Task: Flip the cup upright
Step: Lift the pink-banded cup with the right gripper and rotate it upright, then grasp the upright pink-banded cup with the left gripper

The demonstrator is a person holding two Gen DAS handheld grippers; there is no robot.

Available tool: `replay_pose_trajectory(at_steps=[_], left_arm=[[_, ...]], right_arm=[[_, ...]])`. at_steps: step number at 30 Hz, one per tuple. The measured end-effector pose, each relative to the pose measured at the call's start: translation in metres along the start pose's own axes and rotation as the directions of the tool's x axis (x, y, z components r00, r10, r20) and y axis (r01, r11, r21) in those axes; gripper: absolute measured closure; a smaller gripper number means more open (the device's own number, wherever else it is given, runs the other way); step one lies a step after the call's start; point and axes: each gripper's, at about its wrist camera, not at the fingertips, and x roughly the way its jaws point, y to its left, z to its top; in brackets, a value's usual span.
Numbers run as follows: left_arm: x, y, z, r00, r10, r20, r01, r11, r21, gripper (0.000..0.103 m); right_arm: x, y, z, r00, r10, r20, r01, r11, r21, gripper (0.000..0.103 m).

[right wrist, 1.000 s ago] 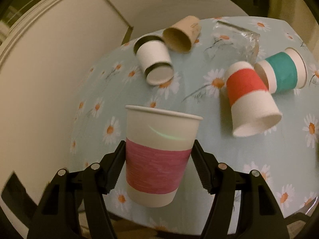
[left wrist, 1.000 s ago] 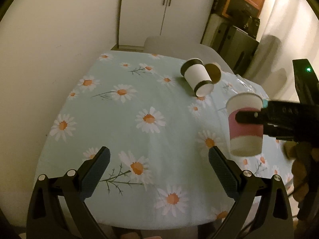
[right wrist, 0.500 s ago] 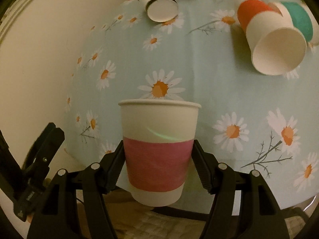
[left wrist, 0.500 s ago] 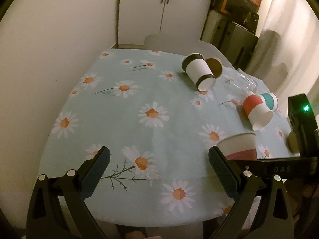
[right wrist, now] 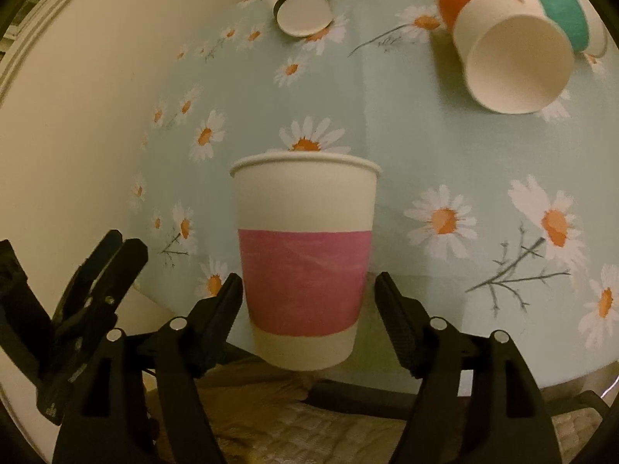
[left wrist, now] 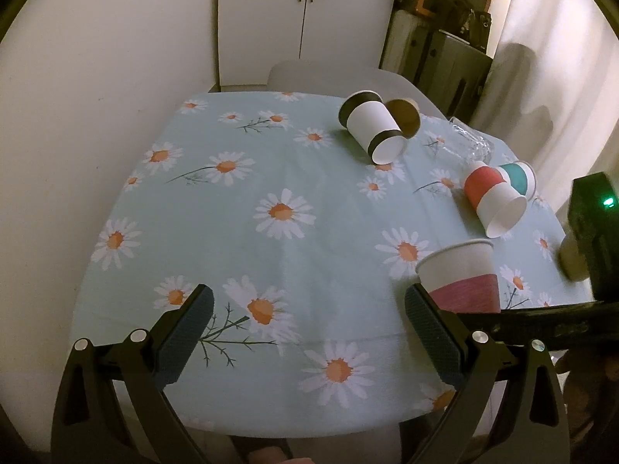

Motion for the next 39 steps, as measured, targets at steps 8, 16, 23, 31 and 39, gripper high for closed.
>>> replay_pose_trajectory(at_steps=[8,16,23,31,39], left_arm=[[-0.004,-0.007,-0.001,1.000,-0.023,-0.006,0.023,1.000,-0.014,0.007],[-0.011,-0.020,-0.001,0.986,-0.139,-0.094,0.128,0.985,-0.117,0.007],[-0.009,-0.053,0.009,0.969,-0.163,-0.185,0.142,0.982,-0.122,0.007],[0.011,-0.100,0.024,0.940,-0.145,-0.310,0.137,0.989,-0.048,0.007],[0.045,-0.131,0.028,0.910,-0.057,-0.411,0.077,0.997,0.032,0.007]], right_arm=[[-0.042,-0.004,-0.022,0.994,0.075,0.077,-0.075,0.997,0.003,0.029],[-0.098,-0.020,-0.044,0.966,0.079,0.246,-0.082,0.997,0.001,0.029],[-0.121,-0.063,-0.053,0.946,0.030,0.322,-0.046,0.998,0.040,0.029],[-0.145,-0.090,-0.048,0.935,0.031,0.355,-0.053,0.997,0.054,0.029],[-0.149,-0.096,-0.046,0.942,0.056,0.331,-0.069,0.997,0.028,0.029]])
